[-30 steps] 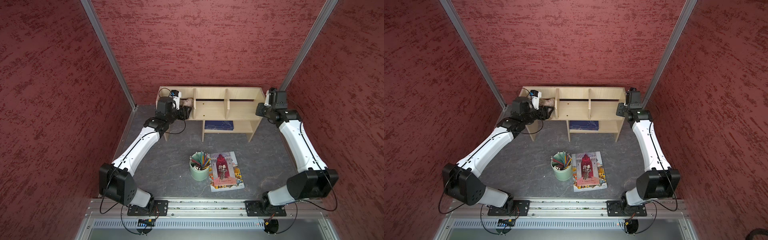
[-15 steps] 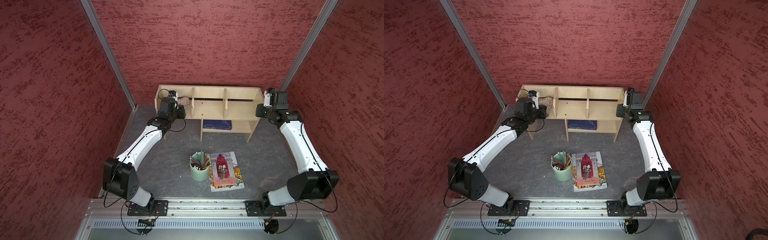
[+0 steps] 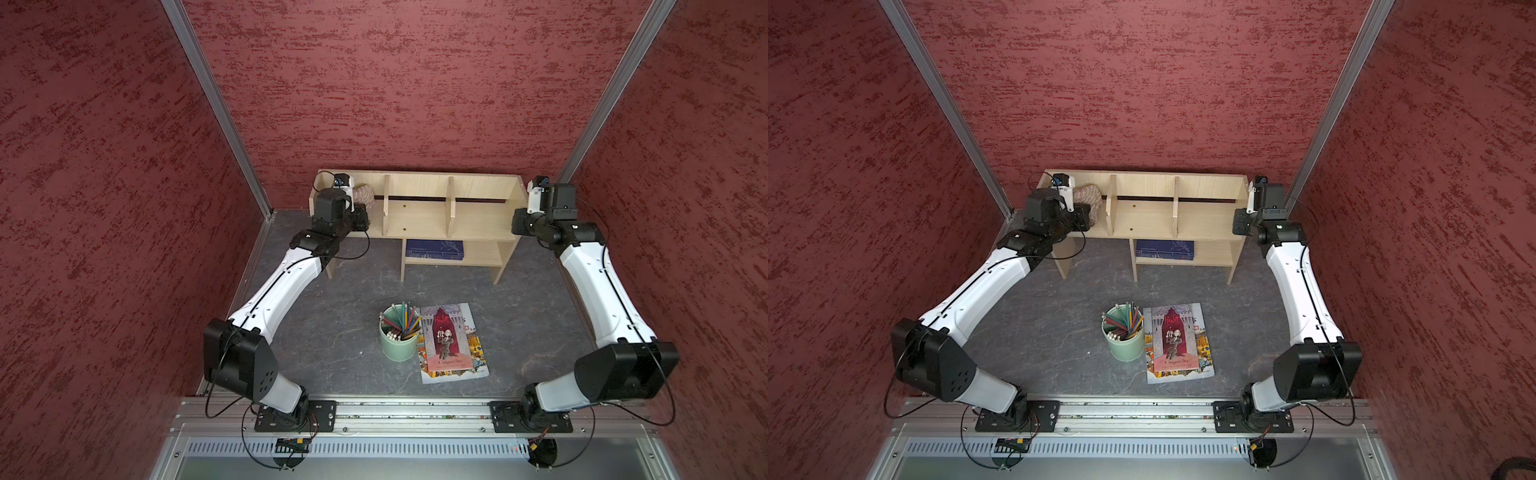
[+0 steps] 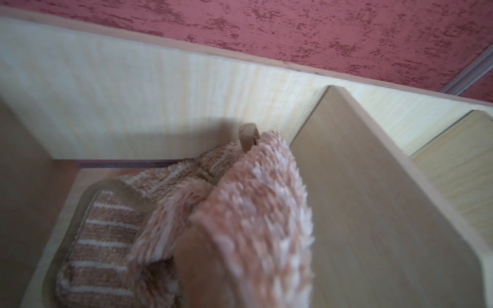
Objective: Wipe the bookshelf clean with a cloth
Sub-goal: Wipe the dust from the shelf.
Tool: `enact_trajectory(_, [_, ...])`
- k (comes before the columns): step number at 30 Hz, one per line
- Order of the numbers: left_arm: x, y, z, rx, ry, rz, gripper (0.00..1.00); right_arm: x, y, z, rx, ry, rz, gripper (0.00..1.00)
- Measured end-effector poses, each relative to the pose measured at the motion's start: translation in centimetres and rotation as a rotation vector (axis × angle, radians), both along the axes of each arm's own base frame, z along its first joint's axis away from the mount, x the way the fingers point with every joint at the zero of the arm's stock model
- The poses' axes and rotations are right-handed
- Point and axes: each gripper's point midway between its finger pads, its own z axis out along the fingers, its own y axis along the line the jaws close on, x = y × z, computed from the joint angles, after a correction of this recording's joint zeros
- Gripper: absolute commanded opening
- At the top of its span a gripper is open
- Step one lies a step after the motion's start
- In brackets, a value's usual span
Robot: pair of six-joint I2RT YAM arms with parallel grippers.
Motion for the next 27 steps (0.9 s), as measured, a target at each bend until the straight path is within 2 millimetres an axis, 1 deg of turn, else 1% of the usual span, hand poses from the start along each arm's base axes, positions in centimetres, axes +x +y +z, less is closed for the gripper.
enact_trajectory(2, [0.3,-1.5,0.8,-0.021,-0.009,-0.051,0.00,0.0,0.0,0.0,0.000,0.000,0.000,0.00])
enact_trajectory(4, [0.8,-2.6,1.5,-0.038,-0.019,-0.082,0.00,0.0,0.0,0.0,0.000,0.000,0.000,0.00])
enact_trajectory(6, [1.3,-2.9,2.2,-0.044,-0.030,-0.088,0.00,0.0,0.0,0.0,0.000,-0.001,0.000,0.00])
enact_trajectory(8, [1.6,-2.6,2.8,-0.043,-0.040,-0.072,0.00,0.0,0.0,0.0,0.000,-0.002,0.000,0.00])
enact_trajectory(11, [2.2,-0.9,4.3,-0.026,-0.066,0.009,0.00,0.0,-0.1,0.0,0.000,-0.002,-0.001,0.00])
enact_trajectory(13, [2.8,1.2,5.2,-0.010,-0.089,0.095,0.00,0.0,-0.2,0.0,0.000,-0.002,-0.005,0.00])
enact_trajectory(15, [3.1,4.0,5.6,0.010,-0.097,0.191,0.00,0.0,-0.4,0.0,0.000,-0.002,-0.009,0.00])
enact_trajectory(18, [3.2,8.3,5.3,0.046,-0.077,0.326,0.00,0.0,-0.5,0.0,0.003,-0.002,-0.008,0.00])
enact_trajectory(20, [3.0,10.5,4.8,0.072,-0.060,0.399,0.00,0.0,-0.5,0.0,0.005,-0.002,-0.007,0.00])
enact_trajectory(21, [2.8,11.1,4.4,0.085,-0.051,0.422,0.00,0.0,-0.5,0.0,0.005,-0.002,-0.007,0.00])
enact_trajectory(24, [1.9,11.3,2.5,0.116,-0.012,0.435,0.00,0.0,-0.5,0.0,0.005,-0.002,-0.007,0.00])
enact_trajectory(27, [0.8,10.3,-0.1,0.146,0.040,0.403,0.00,0.0,-0.5,0.0,0.005,-0.002,-0.008,0.00])
